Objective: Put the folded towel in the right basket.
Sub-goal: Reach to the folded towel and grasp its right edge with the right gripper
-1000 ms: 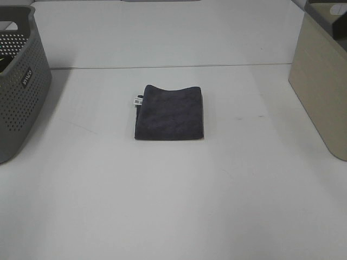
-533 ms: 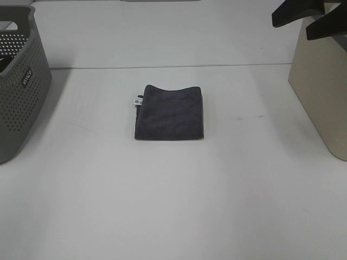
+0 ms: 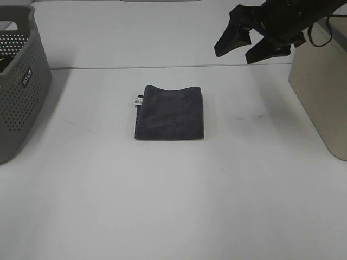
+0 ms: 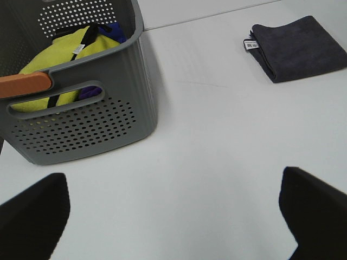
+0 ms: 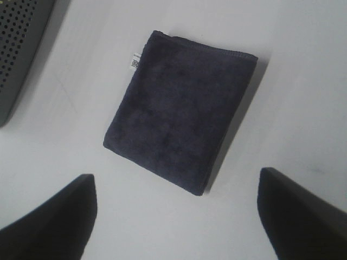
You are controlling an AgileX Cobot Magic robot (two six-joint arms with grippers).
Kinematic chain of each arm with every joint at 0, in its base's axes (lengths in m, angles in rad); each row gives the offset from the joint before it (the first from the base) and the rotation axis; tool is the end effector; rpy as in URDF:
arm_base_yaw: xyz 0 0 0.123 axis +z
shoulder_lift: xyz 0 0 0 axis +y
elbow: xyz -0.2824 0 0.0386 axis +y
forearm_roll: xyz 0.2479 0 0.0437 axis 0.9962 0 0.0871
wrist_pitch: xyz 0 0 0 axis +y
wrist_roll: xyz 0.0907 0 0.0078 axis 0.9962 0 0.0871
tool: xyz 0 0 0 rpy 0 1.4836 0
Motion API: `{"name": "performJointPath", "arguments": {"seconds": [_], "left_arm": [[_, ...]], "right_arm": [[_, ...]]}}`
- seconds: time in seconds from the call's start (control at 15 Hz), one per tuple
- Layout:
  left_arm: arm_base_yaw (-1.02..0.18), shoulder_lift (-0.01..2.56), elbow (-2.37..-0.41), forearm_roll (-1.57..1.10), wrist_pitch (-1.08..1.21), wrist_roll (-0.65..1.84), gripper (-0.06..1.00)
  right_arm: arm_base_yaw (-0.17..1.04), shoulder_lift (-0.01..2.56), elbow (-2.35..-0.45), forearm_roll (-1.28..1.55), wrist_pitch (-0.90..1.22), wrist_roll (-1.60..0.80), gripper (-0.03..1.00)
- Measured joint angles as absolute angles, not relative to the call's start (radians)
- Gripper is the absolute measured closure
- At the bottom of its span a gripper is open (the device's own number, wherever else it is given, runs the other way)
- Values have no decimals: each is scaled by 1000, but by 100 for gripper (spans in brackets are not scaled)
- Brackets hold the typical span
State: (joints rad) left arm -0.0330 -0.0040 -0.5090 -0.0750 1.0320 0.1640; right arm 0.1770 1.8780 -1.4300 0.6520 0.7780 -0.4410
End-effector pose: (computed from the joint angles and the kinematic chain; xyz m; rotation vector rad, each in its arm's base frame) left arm -0.0057 -0.0057 0.2822 0.1994 1.9904 -0.0050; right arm 0.3940 0.1099 0.2421 -0.3154 2.5624 0.6563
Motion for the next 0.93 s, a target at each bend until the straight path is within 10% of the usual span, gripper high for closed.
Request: {"name": "performJointPath", "arguments": {"seconds": [0.93], "left_arm": [[-33,-4,-509,-75,1032,164,-4]], "right_arm": [[177,2437,-1823,752,982,-337,21]]}}
